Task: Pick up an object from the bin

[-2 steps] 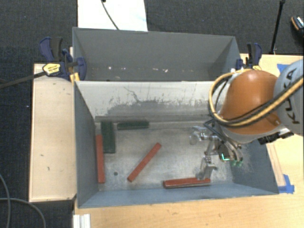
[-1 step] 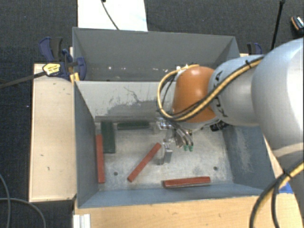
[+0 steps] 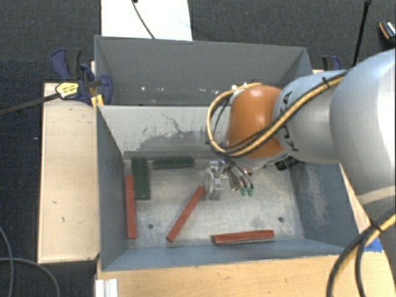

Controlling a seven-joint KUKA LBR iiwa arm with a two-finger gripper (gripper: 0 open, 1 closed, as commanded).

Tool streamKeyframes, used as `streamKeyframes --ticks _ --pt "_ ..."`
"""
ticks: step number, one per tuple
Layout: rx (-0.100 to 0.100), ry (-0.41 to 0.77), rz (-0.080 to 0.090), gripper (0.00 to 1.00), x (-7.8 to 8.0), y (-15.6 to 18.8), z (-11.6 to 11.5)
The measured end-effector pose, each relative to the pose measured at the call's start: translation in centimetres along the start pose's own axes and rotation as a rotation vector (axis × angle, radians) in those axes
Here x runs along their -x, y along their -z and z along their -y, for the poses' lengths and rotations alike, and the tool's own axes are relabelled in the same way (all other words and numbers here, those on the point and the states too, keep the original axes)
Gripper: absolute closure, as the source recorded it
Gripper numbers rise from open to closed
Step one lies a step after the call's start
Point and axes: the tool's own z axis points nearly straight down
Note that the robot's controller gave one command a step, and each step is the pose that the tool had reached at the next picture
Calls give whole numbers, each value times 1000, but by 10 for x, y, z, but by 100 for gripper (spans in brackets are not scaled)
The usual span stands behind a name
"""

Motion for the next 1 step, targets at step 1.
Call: streamKeyframes --ticks 1 --pt "0 0 0 0 0 0 0"
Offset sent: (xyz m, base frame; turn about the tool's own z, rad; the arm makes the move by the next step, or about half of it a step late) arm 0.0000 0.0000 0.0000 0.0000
